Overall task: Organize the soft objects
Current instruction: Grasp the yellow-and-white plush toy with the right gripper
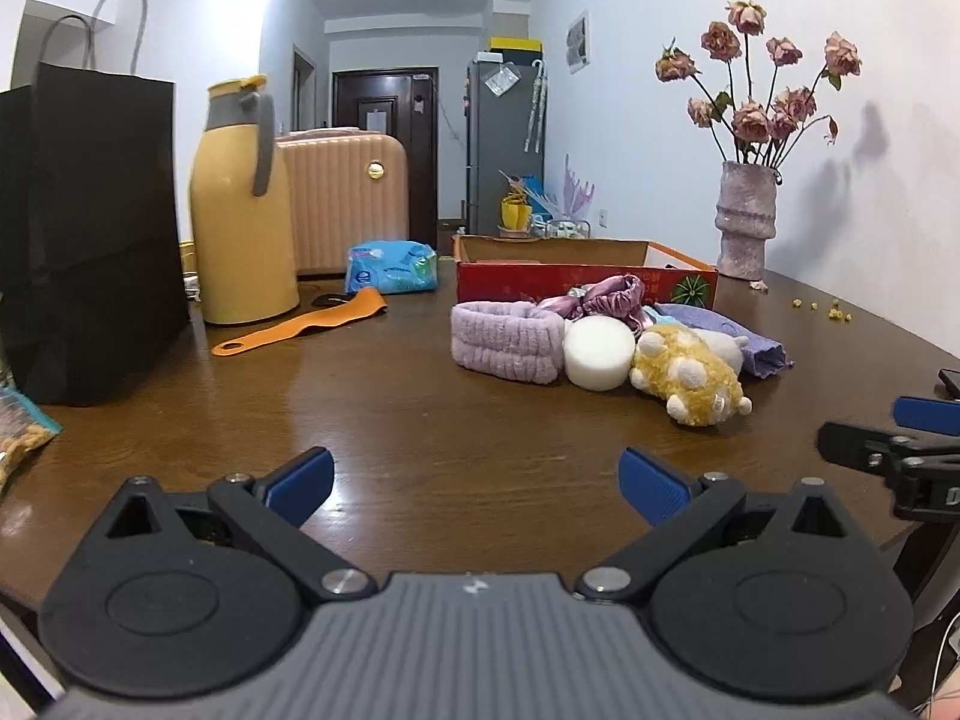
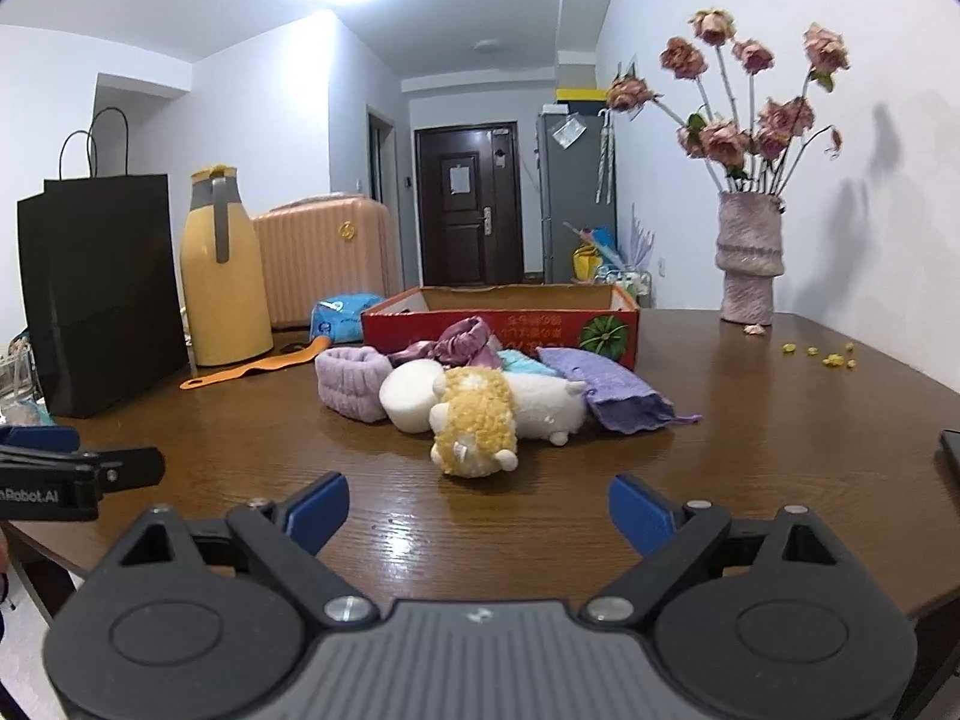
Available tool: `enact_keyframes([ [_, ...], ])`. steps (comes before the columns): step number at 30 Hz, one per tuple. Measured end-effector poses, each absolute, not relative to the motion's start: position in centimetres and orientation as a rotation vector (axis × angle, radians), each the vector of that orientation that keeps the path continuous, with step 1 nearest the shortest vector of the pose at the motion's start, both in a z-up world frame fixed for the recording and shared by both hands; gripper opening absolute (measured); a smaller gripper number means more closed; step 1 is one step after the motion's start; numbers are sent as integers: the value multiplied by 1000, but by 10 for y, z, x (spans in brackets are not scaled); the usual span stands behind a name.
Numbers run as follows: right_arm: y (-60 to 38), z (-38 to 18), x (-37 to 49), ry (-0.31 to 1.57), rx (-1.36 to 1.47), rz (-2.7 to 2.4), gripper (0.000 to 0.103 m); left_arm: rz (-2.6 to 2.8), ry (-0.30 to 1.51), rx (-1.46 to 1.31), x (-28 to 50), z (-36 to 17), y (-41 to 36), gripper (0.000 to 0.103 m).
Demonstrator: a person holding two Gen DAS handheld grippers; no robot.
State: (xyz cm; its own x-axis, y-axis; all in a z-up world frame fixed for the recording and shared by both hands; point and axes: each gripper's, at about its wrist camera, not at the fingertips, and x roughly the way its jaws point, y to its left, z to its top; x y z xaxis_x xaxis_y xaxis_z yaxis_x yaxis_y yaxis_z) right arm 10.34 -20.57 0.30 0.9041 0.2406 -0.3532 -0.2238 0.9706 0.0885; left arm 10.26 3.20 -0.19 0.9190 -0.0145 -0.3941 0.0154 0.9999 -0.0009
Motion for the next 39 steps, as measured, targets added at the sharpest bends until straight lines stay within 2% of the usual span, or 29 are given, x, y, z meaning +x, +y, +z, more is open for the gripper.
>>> enact_keyframes([
  [3,-200,1,131,408,50,259,87,-22,409,10,121,-2,28,103],
  [8,-184,-1,180,450,18,264,84,-28,428,-2,151,-3,28,103],
  [13,-172,-9,224,513,10,254,66,-29,441,-5,170,-3,31,103],
  [14,-171,-11,228,527,18,261,53,-26,441,-3,171,-2,31,103],
  [15,-170,-12,229,535,28,265,46,-25,441,-2,173,-2,31,103],
  [20,-157,-10,197,514,15,413,46,-27,452,-10,178,-4,31,103],
  [23,-157,-2,173,504,40,511,58,-14,463,-41,181,-5,36,103],
  [27,-186,11,162,470,102,483,58,-40,474,-89,183,-3,36,103],
  [31,-210,10,187,467,85,363,59,-155,483,-110,195,-3,19,102],
  [33,-216,5,204,480,98,385,60,-204,503,-143,205,-5,10,95],
  [35,-219,-1,221,478,134,424,60,-234,532,-169,217,-8,3,80],
  [38,-220,-14,243,507,175,438,59,-235,569,-202,234,-17,0,64],
  [39,-218,-18,246,533,186,437,57,-234,580,-217,239,-20,2,62],
])
